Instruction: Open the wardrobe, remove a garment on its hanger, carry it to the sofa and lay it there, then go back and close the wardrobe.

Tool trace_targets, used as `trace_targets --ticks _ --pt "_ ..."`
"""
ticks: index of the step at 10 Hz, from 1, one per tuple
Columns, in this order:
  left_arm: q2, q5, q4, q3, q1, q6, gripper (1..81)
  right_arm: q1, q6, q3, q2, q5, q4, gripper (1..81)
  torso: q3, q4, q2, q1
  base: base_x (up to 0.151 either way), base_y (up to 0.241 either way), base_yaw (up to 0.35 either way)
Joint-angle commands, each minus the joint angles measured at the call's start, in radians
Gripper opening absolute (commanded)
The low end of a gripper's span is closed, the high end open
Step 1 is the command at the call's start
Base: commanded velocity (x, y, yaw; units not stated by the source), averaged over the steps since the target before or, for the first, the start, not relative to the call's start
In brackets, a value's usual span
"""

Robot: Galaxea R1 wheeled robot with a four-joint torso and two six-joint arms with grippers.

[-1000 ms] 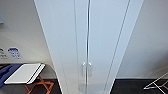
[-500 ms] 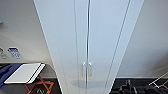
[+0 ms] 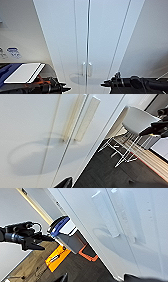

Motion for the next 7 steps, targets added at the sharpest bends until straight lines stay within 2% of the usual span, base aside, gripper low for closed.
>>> trace_targets --ticks 1,5,7 --pt "0.039 0.096 -0.035 -0.088 -0.183 -0.015 81.1 0.188 0.011 -0.102 0.078 -0.051 0.009 81.1 0.0 0.0 0.0 0.0 0.0 0.0 0.0" --pt "0.128 0.104 -0.052 -0.197 -0.223 -0.023 81.1 0.248 0.013 -0.27 0.202 -0.051 0.013 81.1 -0.001 0.0 0.001 0.001 0.0 0.0 0.0" --pt "0.179 0.104 -0.056 -0.249 -0.24 -0.024 81.1 0.277 0.031 -0.322 0.249 -0.053 0.008 81.1 -0.002 0.0 0.002 0.001 0.0 0.0 0.0"
